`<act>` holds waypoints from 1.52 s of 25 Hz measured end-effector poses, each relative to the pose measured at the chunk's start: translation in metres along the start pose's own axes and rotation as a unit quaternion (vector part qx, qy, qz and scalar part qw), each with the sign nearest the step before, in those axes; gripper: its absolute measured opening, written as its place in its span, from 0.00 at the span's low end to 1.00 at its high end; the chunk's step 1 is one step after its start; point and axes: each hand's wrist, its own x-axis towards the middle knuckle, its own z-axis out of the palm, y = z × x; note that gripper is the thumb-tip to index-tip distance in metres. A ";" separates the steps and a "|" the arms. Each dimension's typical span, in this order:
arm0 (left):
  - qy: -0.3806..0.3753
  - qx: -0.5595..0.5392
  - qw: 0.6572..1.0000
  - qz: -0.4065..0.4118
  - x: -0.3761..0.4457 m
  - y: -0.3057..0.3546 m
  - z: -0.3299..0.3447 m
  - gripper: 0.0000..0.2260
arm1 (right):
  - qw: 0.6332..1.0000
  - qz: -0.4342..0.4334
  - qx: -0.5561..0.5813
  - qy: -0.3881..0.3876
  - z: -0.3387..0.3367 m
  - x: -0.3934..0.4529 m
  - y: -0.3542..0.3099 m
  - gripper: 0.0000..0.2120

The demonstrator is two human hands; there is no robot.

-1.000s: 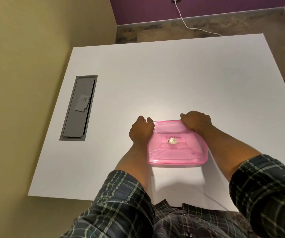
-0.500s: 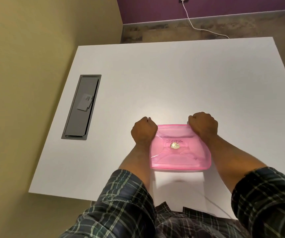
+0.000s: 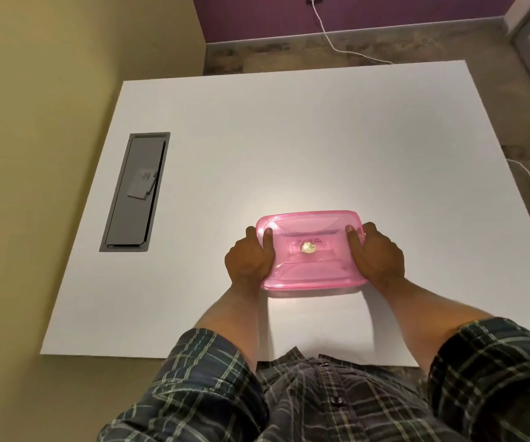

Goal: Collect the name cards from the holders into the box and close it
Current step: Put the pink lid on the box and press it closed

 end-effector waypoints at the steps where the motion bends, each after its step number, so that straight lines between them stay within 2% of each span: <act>1: -0.002 -0.003 1.000 -0.005 -0.005 -0.001 0.001 0.23 | 1.000 0.008 0.001 -0.007 0.001 -0.006 0.001 0.25; 4: -0.012 -0.004 1.000 -0.022 -0.015 -0.002 0.003 0.23 | 0.999 0.035 0.004 -0.026 0.007 -0.016 0.001 0.27; 10: 0.001 -0.036 0.999 -0.035 -0.019 -0.002 0.004 0.21 | 0.999 0.035 0.012 -0.010 0.011 -0.019 0.001 0.29; 19: 0.024 -0.049 0.998 -0.028 -0.022 -0.002 0.007 0.20 | 1.000 0.008 0.018 0.021 0.011 -0.020 0.000 0.23; 23: 0.019 -0.049 0.998 -0.023 -0.023 -0.003 0.005 0.20 | 1.000 -0.003 0.023 0.006 0.010 -0.020 0.002 0.23; 26: -0.006 -0.084 0.996 -0.035 -0.020 -0.009 0.002 0.21 | 0.999 0.003 0.045 -0.026 0.007 -0.017 0.009 0.24; 29: -0.045 -0.173 0.981 -0.071 -0.012 -0.016 -0.006 0.20 | 0.991 0.020 0.123 -0.046 0.003 -0.012 0.014 0.26; 33: -0.086 -0.247 0.961 -0.094 0.003 -0.020 -0.015 0.20 | 0.975 0.052 0.216 -0.023 -0.005 0.002 0.013 0.16; 38: -0.145 -0.296 0.941 -0.082 0.011 -0.028 -0.022 0.19 | 0.979 0.055 0.193 -0.035 -0.010 0.017 0.004 0.12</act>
